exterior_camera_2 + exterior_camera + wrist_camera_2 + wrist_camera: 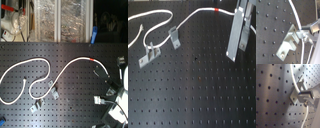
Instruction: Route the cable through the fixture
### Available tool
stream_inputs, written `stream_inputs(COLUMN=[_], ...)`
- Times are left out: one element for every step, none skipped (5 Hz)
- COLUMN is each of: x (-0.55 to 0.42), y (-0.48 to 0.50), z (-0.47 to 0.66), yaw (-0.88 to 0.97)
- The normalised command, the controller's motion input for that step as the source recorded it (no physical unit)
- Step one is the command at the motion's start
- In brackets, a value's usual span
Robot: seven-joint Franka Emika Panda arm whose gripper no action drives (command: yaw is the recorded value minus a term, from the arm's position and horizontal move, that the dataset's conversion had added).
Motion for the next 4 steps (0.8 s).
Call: stream_inputs(x=[-0.154,-0.060,-0.050,-0.364], y=[0.051,0.004,-0.066,-0.350], z=[-0.27,-0.21,0.00,0.02], yaw=[0.00,0.07,0.00,0.03])
